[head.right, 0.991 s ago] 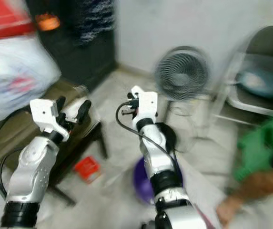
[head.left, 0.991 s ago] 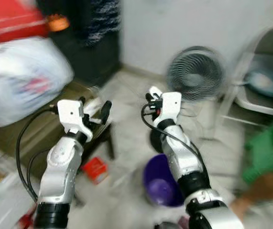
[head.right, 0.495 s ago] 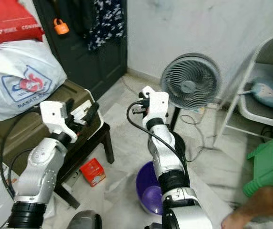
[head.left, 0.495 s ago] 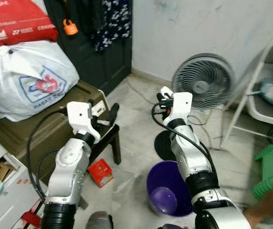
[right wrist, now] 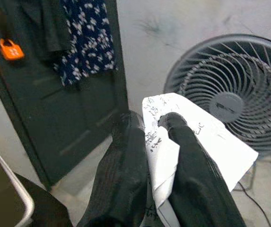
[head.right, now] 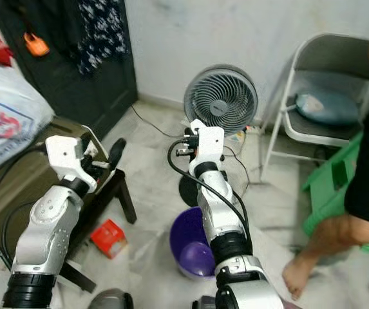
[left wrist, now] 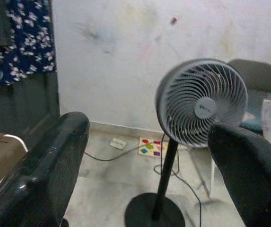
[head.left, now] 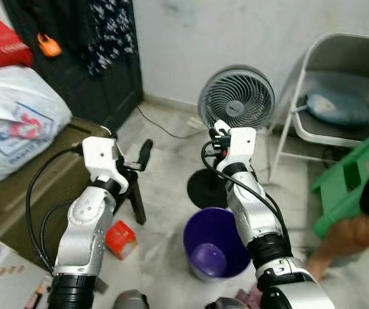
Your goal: Clean up the room
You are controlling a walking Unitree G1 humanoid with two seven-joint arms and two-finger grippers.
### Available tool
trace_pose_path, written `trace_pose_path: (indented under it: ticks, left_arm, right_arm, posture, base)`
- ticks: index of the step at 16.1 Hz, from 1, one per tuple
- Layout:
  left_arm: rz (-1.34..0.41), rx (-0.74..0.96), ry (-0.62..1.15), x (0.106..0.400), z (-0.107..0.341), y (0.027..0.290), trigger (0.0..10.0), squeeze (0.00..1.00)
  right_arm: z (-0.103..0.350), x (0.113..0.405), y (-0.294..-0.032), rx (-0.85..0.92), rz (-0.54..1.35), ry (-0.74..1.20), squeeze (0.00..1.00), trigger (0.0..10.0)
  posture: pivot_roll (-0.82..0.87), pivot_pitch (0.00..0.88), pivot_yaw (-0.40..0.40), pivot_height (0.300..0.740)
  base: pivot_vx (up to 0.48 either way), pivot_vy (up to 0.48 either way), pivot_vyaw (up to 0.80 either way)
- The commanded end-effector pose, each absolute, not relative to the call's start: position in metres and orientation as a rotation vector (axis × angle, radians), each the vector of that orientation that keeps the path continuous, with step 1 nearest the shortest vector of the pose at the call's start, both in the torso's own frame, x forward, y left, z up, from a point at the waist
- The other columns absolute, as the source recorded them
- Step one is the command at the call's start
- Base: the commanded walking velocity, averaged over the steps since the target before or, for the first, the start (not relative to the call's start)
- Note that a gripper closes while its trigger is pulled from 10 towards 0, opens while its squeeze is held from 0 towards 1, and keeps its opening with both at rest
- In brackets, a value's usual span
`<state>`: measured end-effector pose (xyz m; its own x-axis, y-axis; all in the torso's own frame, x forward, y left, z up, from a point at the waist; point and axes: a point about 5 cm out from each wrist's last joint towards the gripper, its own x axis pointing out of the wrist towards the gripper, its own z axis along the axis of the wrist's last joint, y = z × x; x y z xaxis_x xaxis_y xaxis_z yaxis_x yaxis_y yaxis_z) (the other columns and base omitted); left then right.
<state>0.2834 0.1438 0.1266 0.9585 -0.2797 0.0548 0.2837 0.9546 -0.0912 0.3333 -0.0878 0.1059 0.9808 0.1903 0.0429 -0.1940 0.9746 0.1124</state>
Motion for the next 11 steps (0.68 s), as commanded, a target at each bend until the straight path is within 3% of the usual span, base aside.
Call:
trace_pose_path:
  ticks: [1, 6, 11]
  left_arm:
    - [-0.3, -0.07, -0.048, 0.281, 0.129, 0.145, 10.0, 0.0]
    - [-0.447, -0.011, -0.041, 0.264, 0.13, 0.142, 10.0, 0.0]
    - [-0.477, 0.004, -0.019, 0.257, 0.131, 0.142, 10.0, 0.0]
  right_arm:
    - [0.107, 0.335, -0.087, 0.117, 0.181, -0.024, 0.0, 10.0]
    - [0.074, 0.329, -0.097, 0.13, 0.011, 0.208, 0.0, 10.0]
    - [0.061, 0.323, -0.104, 0.174, -0.082, 0.295, 0.0, 10.0]
  posture:
    - [0.05, 0.0, 0.016, 0.74]
    - [0.06, 0.008, 0.039, 0.74]
    - [0.07, 0.069, 0.065, 0.74]
  base:
    - [0.0, 0.0, 0.0]
    - [0.0, 0.0, 0.0]
    - [0.0, 0.0, -0.8]
